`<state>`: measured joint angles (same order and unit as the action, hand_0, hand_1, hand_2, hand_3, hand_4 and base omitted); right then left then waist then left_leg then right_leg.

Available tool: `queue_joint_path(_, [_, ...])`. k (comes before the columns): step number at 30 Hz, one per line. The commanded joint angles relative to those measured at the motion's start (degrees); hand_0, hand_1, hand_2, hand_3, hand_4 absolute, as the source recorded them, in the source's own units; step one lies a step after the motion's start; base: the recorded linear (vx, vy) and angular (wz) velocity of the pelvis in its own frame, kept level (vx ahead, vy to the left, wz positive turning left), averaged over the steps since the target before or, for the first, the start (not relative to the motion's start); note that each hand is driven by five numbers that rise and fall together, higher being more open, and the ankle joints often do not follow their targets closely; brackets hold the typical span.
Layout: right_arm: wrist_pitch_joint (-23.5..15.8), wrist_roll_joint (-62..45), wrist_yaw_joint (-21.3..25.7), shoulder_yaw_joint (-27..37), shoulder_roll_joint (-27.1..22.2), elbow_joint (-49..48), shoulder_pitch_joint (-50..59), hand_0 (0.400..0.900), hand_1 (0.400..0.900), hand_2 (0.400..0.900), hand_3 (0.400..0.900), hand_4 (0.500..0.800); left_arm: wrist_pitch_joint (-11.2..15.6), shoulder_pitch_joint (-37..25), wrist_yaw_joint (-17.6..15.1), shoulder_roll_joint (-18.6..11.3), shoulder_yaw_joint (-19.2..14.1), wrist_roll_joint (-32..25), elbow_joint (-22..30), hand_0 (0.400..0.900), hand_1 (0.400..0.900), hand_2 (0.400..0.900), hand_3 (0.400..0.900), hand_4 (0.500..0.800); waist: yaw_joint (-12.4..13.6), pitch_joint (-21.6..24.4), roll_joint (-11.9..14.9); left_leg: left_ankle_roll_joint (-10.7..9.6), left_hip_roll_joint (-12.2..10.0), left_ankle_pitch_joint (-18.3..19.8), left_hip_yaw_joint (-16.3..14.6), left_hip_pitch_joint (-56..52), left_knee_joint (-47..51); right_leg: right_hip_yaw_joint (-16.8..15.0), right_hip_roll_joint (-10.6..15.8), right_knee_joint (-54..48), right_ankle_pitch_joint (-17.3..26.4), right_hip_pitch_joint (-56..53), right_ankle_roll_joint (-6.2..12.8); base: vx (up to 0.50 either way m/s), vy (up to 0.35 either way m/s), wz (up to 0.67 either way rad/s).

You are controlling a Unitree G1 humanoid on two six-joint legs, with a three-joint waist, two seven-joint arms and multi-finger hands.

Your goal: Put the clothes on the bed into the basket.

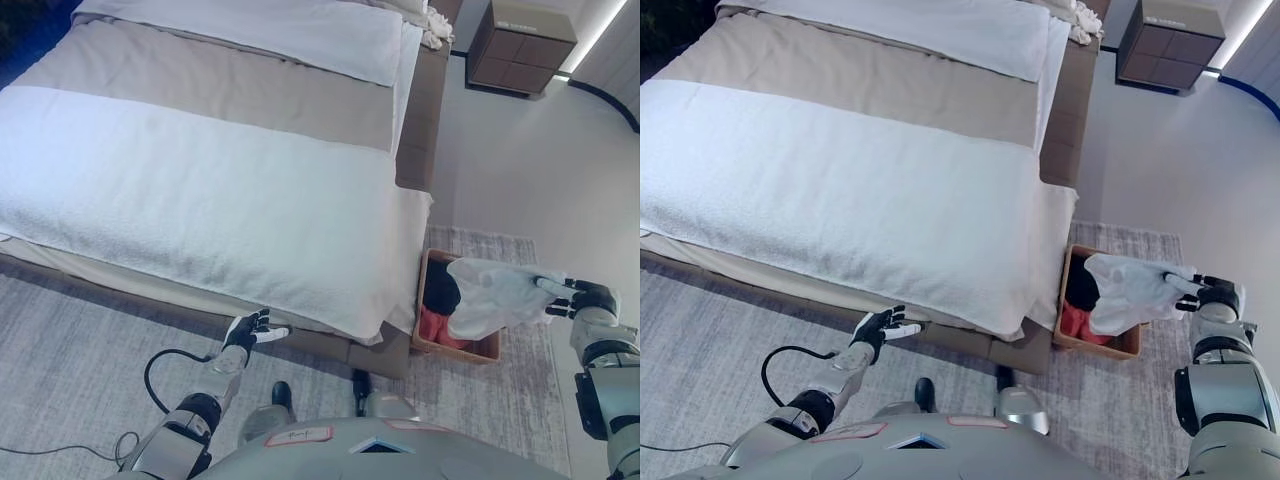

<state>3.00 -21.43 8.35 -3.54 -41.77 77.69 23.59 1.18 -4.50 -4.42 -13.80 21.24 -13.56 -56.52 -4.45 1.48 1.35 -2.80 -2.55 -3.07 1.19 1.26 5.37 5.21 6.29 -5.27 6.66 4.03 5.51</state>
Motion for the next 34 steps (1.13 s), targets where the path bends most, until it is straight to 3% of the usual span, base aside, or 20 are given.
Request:
queue_joint_path(1, [-3.6, -2.7, 2.3, 1.8, -5.9, 4.2, 7.5, 0.9, 0.9, 0.9, 0.9, 0.8, 2.3, -3.7, -0.1, -0.5, 0.7, 1.4, -2.4, 0.9, 0.9, 0.9, 0.9, 0.8, 1.4, 1.7, 2.9, -0.8, -1.5, 5.1, -1.8, -3.0, -0.4, 0.1, 3.2, 0.4, -2.3, -2.9, 3.45, 0.0, 0.0, 0.0])
queue_joint_path(23, [-4.2, -5.5, 1.3, 1.9, -3.2, 4.4, 7.3, 0.9, 0.9, 0.9, 0.9, 0.8, 2.5, -3.6, 0.1, -0.1, 0.4, 0.6, -2.9, 0.9, 0.9, 0.9, 0.9, 0.8, 1.7, 2.0, 2.6, -1.1, -1.4, 4.3, -1.1, -1.9, -0.4, 1.2, 3.2, 0.3, -2.5, -3.0, 3.2, -0.01, -0.007, 0.03])
queue_joint_path(34, [-6.0, -1.3, 0.6, -1.7, 6.8, -1.0, 1.0, 0.9, 0.9, 0.9, 0.9, 0.8, 3.4, -3.7, 0.4, 0.0, -0.7, -0.9, -1.8, 0.9, 0.9, 0.9, 0.9, 0.8, 1.7, 1.6, 2.5, -0.8, -1.1, 4.2, -0.8, -1.5, -0.4, 1.1, 3.4, 0.3, -2.3, -2.8, 3.05, 0.0, 0.001, 0.0])
